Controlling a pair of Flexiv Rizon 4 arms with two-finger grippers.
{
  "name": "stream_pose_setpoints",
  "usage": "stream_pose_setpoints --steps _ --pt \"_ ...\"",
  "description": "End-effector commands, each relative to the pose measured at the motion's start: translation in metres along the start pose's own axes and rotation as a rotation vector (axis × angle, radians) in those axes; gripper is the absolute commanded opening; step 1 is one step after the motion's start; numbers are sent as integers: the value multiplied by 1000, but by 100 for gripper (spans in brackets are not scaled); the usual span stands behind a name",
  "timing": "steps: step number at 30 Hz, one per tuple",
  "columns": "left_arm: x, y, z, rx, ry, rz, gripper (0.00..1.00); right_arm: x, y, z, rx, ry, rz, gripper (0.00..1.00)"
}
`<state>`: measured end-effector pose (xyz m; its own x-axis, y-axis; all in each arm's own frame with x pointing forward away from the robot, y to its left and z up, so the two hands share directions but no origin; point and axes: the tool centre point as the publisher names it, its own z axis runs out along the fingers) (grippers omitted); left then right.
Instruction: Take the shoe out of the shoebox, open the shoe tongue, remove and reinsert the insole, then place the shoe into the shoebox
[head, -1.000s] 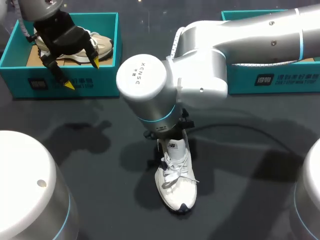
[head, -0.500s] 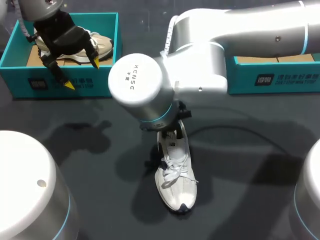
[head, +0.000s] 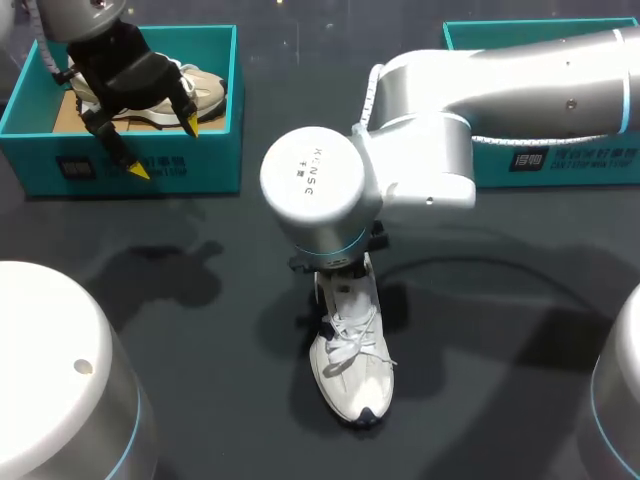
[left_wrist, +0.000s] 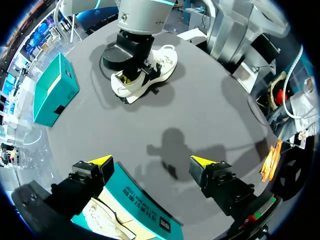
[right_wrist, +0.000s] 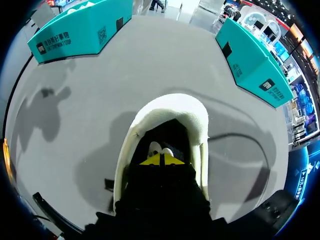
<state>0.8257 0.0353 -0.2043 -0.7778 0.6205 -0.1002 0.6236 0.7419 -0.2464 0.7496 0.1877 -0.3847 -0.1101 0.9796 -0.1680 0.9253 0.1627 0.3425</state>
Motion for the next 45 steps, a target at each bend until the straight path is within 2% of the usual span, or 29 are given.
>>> stream_pose_setpoints --steps 1,5,10,19,27,30,37,45 --pt "0 0 0 -2 2 0 100 -8 -3 -15 -23 -12 10 0" --pt "0 0 0 -2 2 0 100 -8 -2 -31 -61 -61 -2 0" --pt "0 0 0 -2 2 0 100 -6 0 -33 -42 -159 -41 0" --pt "0 0 0 -2 2 0 100 -6 -8 -7 58 -231 -74 0" --pt "0 0 0 -2 2 0 100 -3 -20 15 135 -198 -73 0" --pt "0 0 0 -2 2 0 100 -2 -21 6 122 -181 -68 0" --pt "0 0 0 -2 2 0 100 -8 -8 -24 24 -146 -71 0" --pt "0 0 0 -2 2 0 100 -11 7 -20 -3 -117 -90 0"
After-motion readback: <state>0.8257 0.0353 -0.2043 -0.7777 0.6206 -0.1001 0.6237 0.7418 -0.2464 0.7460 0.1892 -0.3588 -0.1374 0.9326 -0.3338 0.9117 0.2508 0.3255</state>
